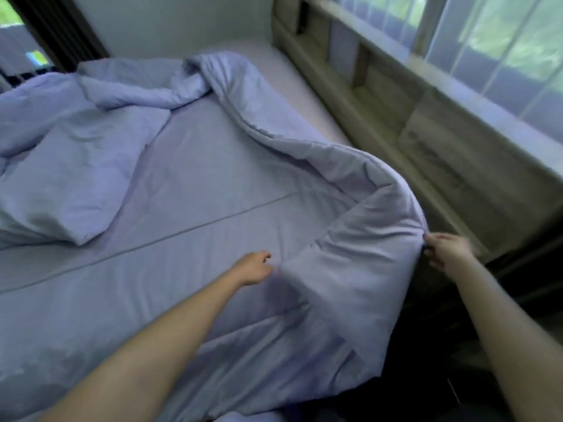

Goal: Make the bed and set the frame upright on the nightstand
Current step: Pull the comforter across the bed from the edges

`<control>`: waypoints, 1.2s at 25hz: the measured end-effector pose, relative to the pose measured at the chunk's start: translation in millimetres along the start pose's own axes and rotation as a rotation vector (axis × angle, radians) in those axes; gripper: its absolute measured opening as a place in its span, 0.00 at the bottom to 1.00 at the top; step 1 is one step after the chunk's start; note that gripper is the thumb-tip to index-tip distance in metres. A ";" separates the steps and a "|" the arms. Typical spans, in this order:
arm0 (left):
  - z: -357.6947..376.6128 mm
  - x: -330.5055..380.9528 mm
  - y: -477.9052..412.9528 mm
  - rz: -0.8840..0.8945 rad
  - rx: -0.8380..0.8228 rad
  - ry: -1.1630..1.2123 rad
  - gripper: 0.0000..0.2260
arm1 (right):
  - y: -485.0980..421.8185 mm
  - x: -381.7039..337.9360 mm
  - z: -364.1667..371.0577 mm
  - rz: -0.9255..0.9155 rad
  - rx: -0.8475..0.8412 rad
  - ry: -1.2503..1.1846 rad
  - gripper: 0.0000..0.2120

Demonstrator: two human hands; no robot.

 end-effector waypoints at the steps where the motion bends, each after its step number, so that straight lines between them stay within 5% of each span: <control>1: -6.6 0.3 -12.0 0.004 -0.020 -0.063 0.21 | -2.8 16.8 -2.3 0.067 0.023 -0.092 0.10; 5: -10.9 -0.2 -59.4 0.038 -0.098 -0.291 0.24 | -14.1 38.7 22.0 0.060 -0.061 -0.124 0.06; 10: 22.2 -7.9 -94.2 -0.039 -0.229 -0.361 0.34 | -30.8 31.8 86.6 -0.084 -0.289 0.025 0.33; 15: 28.8 3.7 -113.0 -0.165 -0.259 -0.291 0.39 | -54.6 3.6 124.3 -0.524 0.089 1.038 0.43; 19: 22.0 2.9 -130.6 -0.191 -0.347 -0.233 0.47 | -84.6 -67.8 103.8 -0.705 0.215 0.966 0.18; 23: 22.2 2.8 -140.5 -0.218 -0.389 -0.223 0.50 | -129.1 -121.2 34.9 -0.486 0.484 0.657 0.18; 25: 25.5 4.4 -137.7 -0.248 -0.381 -0.213 0.50 | -113.1 -126.0 52.6 -0.833 0.694 0.858 0.17; 26: 25.8 6.1 -136.6 -0.268 -0.375 -0.200 0.49 | -102.5 -116.1 76.4 -1.049 0.609 0.935 0.17; 28: 22.4 12.9 -133.3 -0.299 -0.365 -0.184 0.48 | -91.0 -62.9 121.8 -1.358 0.181 1.101 0.16; 30: 21.0 14.5 -133.6 -0.287 -0.351 -0.192 0.47 | -100.9 -22.3 117.5 -1.174 -0.010 1.201 0.13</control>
Point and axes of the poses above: each hand's wrist, its own y-axis away from the middle knuckle, its own z-axis out of the palm, x = y × z, the point moved 6 cm from there along -y, towards the middle knuckle, and after that the axes turned 6 degrees about z, right-handed, at the moved point
